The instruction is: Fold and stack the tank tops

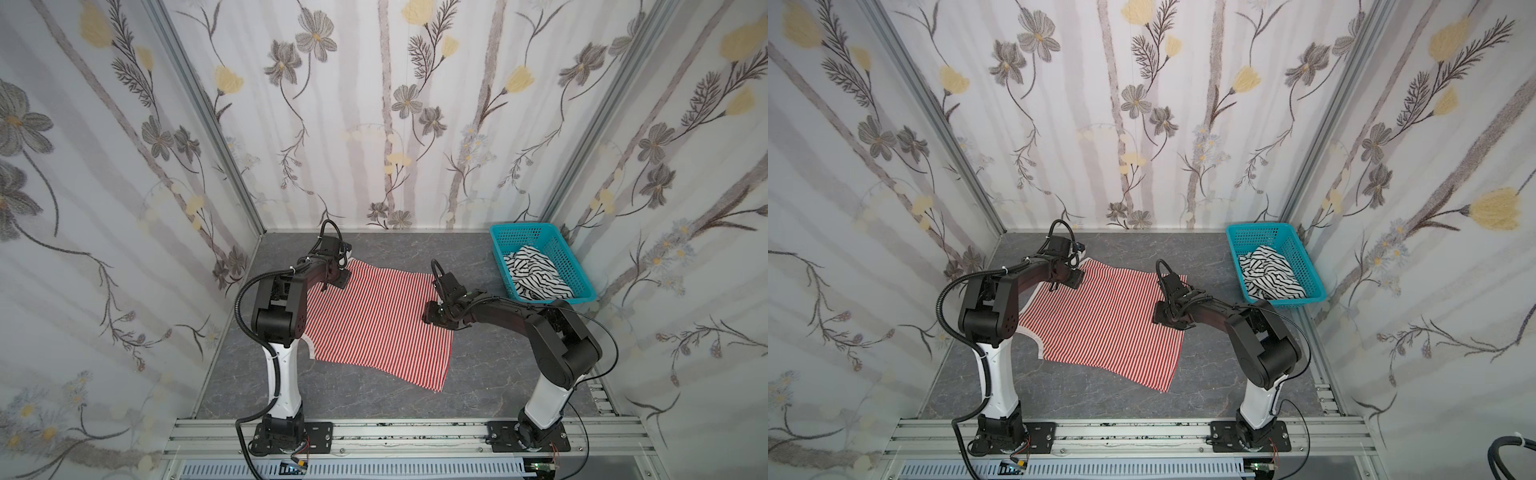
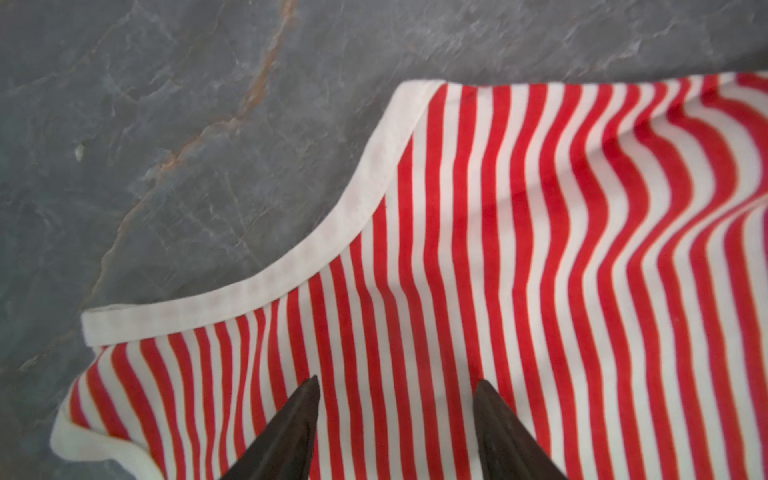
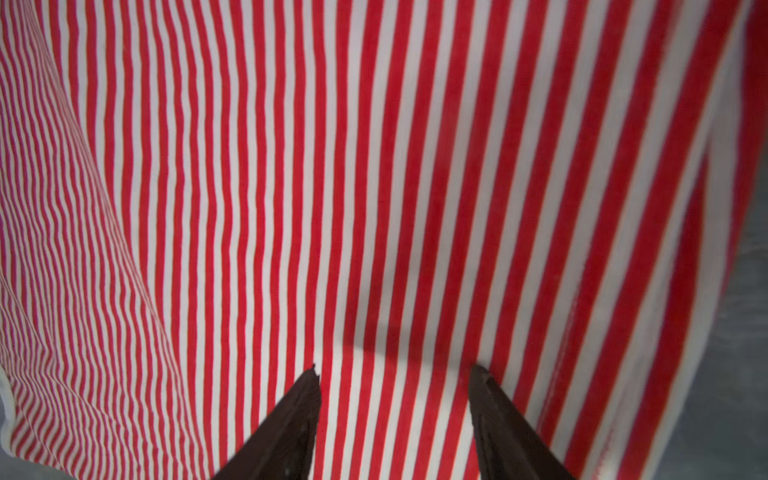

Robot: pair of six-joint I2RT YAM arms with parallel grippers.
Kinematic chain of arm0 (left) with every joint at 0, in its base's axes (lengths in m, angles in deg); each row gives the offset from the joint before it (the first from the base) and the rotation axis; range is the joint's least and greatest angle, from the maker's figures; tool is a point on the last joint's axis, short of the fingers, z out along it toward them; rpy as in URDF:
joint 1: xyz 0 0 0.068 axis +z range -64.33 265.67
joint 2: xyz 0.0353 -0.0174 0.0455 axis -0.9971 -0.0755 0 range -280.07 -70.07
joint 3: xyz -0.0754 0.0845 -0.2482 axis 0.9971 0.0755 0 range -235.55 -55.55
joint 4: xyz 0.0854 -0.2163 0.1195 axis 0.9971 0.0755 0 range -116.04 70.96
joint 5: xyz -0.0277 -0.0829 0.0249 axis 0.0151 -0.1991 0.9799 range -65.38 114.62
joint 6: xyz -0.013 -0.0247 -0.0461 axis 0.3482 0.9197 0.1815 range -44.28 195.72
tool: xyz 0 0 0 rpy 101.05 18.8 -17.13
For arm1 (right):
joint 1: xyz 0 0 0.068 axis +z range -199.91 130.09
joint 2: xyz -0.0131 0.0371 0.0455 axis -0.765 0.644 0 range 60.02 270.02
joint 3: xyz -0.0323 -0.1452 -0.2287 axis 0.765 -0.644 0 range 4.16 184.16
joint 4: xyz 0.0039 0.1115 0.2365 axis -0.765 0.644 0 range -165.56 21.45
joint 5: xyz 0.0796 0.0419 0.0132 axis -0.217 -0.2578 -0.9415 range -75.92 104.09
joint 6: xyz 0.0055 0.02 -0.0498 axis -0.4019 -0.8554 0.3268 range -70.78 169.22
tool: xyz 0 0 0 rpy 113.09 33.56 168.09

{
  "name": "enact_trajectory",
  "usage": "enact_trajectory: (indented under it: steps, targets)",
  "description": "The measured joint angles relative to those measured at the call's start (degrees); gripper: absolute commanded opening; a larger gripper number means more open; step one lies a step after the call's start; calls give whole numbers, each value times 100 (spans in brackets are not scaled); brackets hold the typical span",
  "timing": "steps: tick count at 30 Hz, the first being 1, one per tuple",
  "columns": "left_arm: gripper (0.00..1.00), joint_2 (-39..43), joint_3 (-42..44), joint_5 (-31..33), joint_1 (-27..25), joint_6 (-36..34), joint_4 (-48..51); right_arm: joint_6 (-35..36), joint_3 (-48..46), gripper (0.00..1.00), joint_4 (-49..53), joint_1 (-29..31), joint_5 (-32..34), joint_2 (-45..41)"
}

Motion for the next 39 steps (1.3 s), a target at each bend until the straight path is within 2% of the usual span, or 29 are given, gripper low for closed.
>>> enact_trajectory:
  steps: [5, 10, 14, 18, 22, 25, 33, 39]
  targets:
    - [61, 472, 649, 0, 24, 0, -24, 227, 669, 59, 181, -457, -76, 481]
    - [61, 658, 946, -42, 26, 4, -61, 511, 1878, 59, 678, -675, -81, 1261]
    - [62, 284, 481, 9, 44, 42, -203, 658, 2632, 59, 1060, -769, -81, 1696]
    - [62, -155, -173, 101, 42, 63, -227, 730, 2826, 59, 1298, -811, -74, 1652]
    - [63, -214, -413, 243, -31, 61, -98, 728, 2223, 59, 1285, -811, -28, 935]
    - [63, 214, -146, 240, -107, 48, -17, 625, 1296, 60, 1108, -752, 79, -11]
    - [64, 2356, 1641, -151, -162, -17, -2, 179, -1250, 60, 737, -352, 92, -2175]
    - [62, 3733, 3056, -289, -501, -308, 87, -186, -2391, 57, 726, -236, 90, -3445]
